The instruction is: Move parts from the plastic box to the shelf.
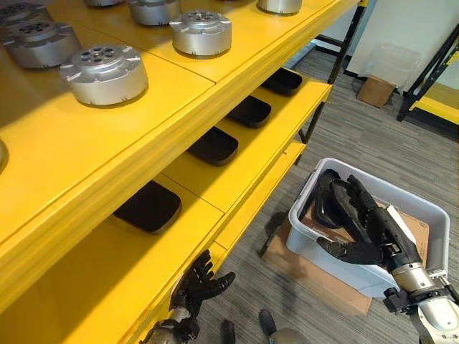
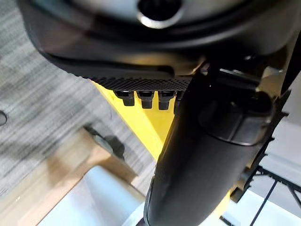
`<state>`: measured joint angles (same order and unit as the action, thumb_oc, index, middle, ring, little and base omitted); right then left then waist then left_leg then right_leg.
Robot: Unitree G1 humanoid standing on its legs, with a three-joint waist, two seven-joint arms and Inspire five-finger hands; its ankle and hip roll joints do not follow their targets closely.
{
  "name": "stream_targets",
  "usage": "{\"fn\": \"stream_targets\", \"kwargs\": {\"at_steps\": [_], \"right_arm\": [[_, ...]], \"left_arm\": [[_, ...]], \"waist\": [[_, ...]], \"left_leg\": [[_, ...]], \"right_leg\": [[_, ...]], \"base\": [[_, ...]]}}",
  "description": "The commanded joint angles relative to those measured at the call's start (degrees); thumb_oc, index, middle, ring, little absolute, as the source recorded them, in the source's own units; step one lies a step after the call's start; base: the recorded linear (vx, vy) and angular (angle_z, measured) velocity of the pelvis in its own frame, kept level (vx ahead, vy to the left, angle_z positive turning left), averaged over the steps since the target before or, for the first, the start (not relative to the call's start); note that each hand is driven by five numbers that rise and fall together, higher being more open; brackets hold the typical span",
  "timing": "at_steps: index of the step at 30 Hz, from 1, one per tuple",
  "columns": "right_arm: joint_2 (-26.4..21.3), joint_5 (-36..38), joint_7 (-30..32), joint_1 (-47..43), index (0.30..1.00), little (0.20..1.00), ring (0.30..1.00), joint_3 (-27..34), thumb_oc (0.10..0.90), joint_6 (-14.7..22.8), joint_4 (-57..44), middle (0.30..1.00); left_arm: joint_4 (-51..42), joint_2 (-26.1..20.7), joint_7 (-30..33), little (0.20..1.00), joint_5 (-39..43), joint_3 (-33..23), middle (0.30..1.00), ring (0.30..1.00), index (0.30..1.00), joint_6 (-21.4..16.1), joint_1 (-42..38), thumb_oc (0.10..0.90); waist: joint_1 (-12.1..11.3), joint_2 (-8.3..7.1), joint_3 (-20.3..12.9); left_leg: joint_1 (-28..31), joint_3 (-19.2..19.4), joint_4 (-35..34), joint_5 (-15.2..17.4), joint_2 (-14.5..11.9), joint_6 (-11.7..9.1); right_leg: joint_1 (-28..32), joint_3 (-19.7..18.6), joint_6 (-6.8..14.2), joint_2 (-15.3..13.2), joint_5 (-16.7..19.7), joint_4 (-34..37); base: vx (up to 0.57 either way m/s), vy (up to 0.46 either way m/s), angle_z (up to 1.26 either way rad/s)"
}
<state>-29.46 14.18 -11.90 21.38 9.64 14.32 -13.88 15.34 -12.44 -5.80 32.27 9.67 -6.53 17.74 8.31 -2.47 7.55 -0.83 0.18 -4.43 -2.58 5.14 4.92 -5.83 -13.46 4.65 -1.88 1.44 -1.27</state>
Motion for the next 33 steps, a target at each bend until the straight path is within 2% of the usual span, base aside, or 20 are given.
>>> {"fn": "stream_targets", "kwargs": {"at_steps": [1,2,3,4,5,6,8,9,10,11,12,14,15,17,21,33], "right_arm": [[-2.4,0.6,1.3,-4.7,1.000,1.000,1.000,1.5,0.900,4.6,-4.8,1.000],[-2.3,0.4,1.3,-5.0,1.000,1.000,1.000,1.2,0.900,4.6,-5.1,1.000],[-2.5,-0.4,1.6,-6.5,1.000,1.000,1.000,0.3,0.900,4.7,-5.2,1.000],[-2.1,-1.6,3.0,-8.6,1.000,1.000,1.000,-1.7,0.900,4.7,-4.9,1.000],[-2.2,-2.5,3.2,-10.3,1.000,1.000,1.000,-3.0,0.900,4.3,-4.8,1.000],[-2.2,-2.5,3.0,-10.7,1.000,1.000,1.000,-3.2,0.900,4.2,-4.6,1.000],[-2.3,-2.9,3.8,-11.4,1.000,1.000,1.000,-3.4,0.900,4.1,-4.2,1.000],[-2.2,-2.9,3.9,-11.8,1.000,1.000,1.000,-3.7,0.900,4.1,-4.1,1.000],[-2.0,-2.2,3.3,-11.5,1.000,1.000,1.000,-3.7,0.900,4.1,-4.6,1.000],[-2.0,-2.4,3.1,-11.5,1.000,1.000,1.000,-4.0,0.900,4.1,-4.6,1.000],[-2.2,-2.1,2.6,-11.4,1.000,1.000,1.000,-4.0,0.900,3.8,-4.5,1.000],[-2.5,-1.9,2.5,-11.4,1.000,1.000,1.000,-4.3,0.900,3.8,-4.5,1.000],[-3.1,-0.8,1.7,-10.7,1.000,1.000,1.000,-4.2,0.900,3.6,-5.1,1.000],[-4.0,0.1,1.2,-10.4,1.000,1.000,1.000,-3.8,0.900,3.7,-6.1,1.000],[-4.6,1.1,1.3,-10.3,1.000,1.000,1.000,-3.4,0.900,3.9,-6.3,1.000],[-3.9,0.9,2.5,-9.6,1.000,1.000,1.000,-2.1,0.900,5.0,-6.0,1.000]], "left_arm": [[-6.1,-5.5,2.0,1.000,-1.0,-8.3,1.000,1.000,1.000,-9.7,-6.5,0.900],[-6.2,-5.8,2.3,1.000,-1.2,-8.4,1.000,1.000,1.000,-9.6,-6.8,0.900],[-6.6,-6.6,3.0,1.000,-1.1,-8.7,1.000,1.000,1.000,-9.9,-7.6,0.900],[-7.0,-7.3,4.4,1.000,-0.3,-9.3,1.000,1.000,1.000,-9.6,-8.2,0.900],[-6.5,-7.4,4.6,1.000,0.1,-9.1,1.000,1.000,1.000,-9.2,-8.9,0.900],[-6.4,-7.4,4.6,1.000,0.3,-9.1,1.000,1.000,1.000,-9.1,-9.0,0.900],[-6.9,-7.1,4.7,1.000,0.5,-9.2,1.000,1.000,1.000,-8.8,-8.6,0.900],[-6.9,-7.2,4.7,1.000,0.7,-9.3,1.000,1.000,1.000,-8.7,-8.5,0.900],[-6.7,-7.1,4.3,1.000,0.9,-9.8,1.000,1.000,1.000,-8.6,-7.7,0.900],[-6.4,-7.0,4.2,1.000,0.6,-9.7,1.000,1.000,1.000,-8.6,-7.7,0.900],[-6.1,-6.8,3.8,1.000,0.4,-10.0,1.000,1.000,1.000,-8.5,-7.2,0.900],[-6.2,-6.5,4.0,1.000,0.6,-10.3,1.000,1.000,1.000,-8.4,-6.9,0.900],[-5.8,-6.1,3.4,1.000,1.2,-10.4,1.000,1.000,1.000,-8.4,-6.1,0.900],[-5.3,-5.3,2.9,1.000,1.5,-9.9,1.000,1.000,1.000,-8.3,-6.1,0.900],[-5.4,-4.5,2.3,1.000,1.5,-8.8,1.000,1.000,1.000,-8.1,-6.2,0.900],[-4.3,-4.1,2.3,1.000,1.1,-7.1,1.000,1.000,1.000,-8.7,-8.1,0.900]], "waist": [[-1.6,-1.51,-4.5],[-1.9,-1.57,-4.0],[-2.3,-1.51,-1.9],[-5.6,-0.14,-0.9],[-5.4,0.33,-1.6],[-5.5,0.15,-1.8],[-6.4,-0.39,-2.5],[-6.7,-0.84,-2.7],[-7.2,-2.61,-3.6],[-7.3,-3.34,-4.0],[-7.3,-3.98,-4.6],[-7.4,-4.09,-5.3],[-7.1,-3.95,-5.7],[-6.5,-3.15,-5.9],[-5.3,-1.65,-5.8],[-3.0,2.07,-5.1]], "left_leg": [[-0.9,-0.8,5.3,6.8,-2.1,-2.2],[-1.5,-0.3,5.7,6.9,-2.1,-1.9],[-2.5,1.0,6.5,7.0,-2.6,-1.5],[-3.6,3.5,6.4,6.3,-4.8,-2.2],[-3.5,4.1,5.5,5.5,-5.9,-2.8],[-2.7,4.5,5.0,5.5,-6.3,-3.1],[-2.2,5.7,5.4,6.3,-7.0,-3.6],[-2.2,6.5,5.9,6.7,-7.1,-3.8],[-1.6,8.2,6.4,7.7,-7.2,-4.7],[-1.4,8.7,6.7,7.8,-7.4,-5.1],[-1.0,9.5,6.6,7.8,-8.1,-5.7],[-1.0,10.3,6.8,7.6,-9.1,-6.4],[-0.4,10.9,6.7,7.0,-11.1,-7.4],[0.4,11.2,6.2,6.2,-13.2,-8.6],[1.7,12.4,4.8,4.6,-15.6,-9.9],[2.4,13.4,3.5,0.5,-19.9,-12.7]], "right_leg": [[-2.0,-1.0,2.8,1.1,2.2,-0.9],[-3.5,-0.9,2.9,1.5,2.0,-2.5],[-6.8,2.0,4.0,1.5,1.9,-6.7],[-6.9,16.8,3.1,-6.2,-0.3,-8.9],[-4.7,19.5,1.9,-9.5,0.1,-7.5],[-3.8,19.9,2.4,-11.3,1.3,-6.5],[-3.7,21.1,4.0,-16.6,6.3,-4.8],[-3.1,22.3,4.7,-17.9,7.9,-3.3],[-0.8,24.2,6.0,-18.9,9.7,0.3],[0.5,24.7,6.9,-19.1,10.1,2.2],[1.2,24.9,7.4,-18.0,9.6,3.8],[1.2,24.2,7.6,-16.9,9.7,4.6],[1.6,23.9,7.0,-15.0,8.2,5.6],[2.2,23.8,6.1,-12.8,6.4,6.2],[2.4,23.0,5.1,-10.4,4.6,6.3],[3.4,22.2,2.6,-5.9,1.7,6.2]], "base": [[-0.12,0.123,-0.35],[-0.24,0.111,-0.47],[-0.31,0.013,-0.79],[-0.26,-0.058,-1.06],[-0.10,-0.120,-1.26],[0.03,-0.129,-1.28],[0.03,-0.148,-0.82],[0.08,-0.241,-0.57],[0.11,-0.237,-0.52],[0.13,-0.303,-0.34],[0.08,-0.239,-0.05],[0.06,-0.206,-0.22],[0.08,-0.231,-0.34],[0.08,-0.237,-0.34],[0.03,-0.132,-0.25],[0.01,-0.089,-0.13]]}}
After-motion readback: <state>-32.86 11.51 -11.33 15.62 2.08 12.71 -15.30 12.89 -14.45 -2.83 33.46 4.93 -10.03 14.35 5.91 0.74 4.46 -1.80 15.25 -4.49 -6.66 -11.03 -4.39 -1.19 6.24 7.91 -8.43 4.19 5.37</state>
